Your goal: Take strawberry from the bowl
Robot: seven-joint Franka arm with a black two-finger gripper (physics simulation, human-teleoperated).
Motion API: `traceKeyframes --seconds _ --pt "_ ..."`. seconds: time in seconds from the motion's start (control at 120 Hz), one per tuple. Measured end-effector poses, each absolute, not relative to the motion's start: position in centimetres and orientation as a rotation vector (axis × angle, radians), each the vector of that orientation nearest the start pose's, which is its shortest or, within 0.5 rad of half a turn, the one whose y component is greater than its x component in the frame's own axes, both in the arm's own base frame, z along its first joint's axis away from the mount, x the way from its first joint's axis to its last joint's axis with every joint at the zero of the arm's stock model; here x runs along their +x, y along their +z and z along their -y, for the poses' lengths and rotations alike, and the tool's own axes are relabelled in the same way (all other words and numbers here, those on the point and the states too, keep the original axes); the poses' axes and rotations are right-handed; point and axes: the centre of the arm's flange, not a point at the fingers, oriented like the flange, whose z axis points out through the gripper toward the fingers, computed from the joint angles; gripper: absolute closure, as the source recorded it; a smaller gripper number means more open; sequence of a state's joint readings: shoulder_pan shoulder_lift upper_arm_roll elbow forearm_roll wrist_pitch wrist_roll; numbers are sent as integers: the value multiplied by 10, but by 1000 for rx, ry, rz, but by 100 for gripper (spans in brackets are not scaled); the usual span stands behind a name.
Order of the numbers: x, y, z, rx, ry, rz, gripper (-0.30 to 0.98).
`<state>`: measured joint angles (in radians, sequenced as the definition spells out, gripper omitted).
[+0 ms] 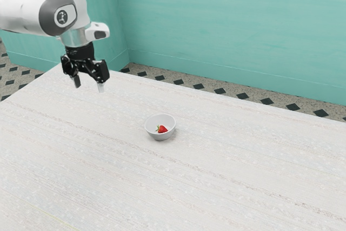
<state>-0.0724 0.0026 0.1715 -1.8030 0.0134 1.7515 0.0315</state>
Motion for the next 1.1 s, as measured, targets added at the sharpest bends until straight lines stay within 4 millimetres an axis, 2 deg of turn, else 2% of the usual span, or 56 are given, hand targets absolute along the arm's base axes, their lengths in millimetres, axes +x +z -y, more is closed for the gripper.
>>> traceKeyframes --seconds 0.067,0.167,0.242,0.4,0.492,0.567,0.7,0.825,0.9,1.0,1.1 --pt "553 507 -56 -3127 76 173 2" --pt "543 498 -53 -3116 37 398 2" --pt "535 482 -53 -3095 26 571 2" --pt "538 440 -69 -3005 38 902 2" --pt "548 415 -79 -2940 37 1059 2" --pt "565 408 -82 -2902 2 1162 2" --pt "602 397 -69 -2863 -38 1318 2" --pt "630 379 -71 -2807 -37 1477 3" --pt "649 376 -74 -2775 -62 1550 3" --pt "666 381 -65 -2740 -86 1637 4" --pt "670 369 -47 -2685 -34 1722 5"
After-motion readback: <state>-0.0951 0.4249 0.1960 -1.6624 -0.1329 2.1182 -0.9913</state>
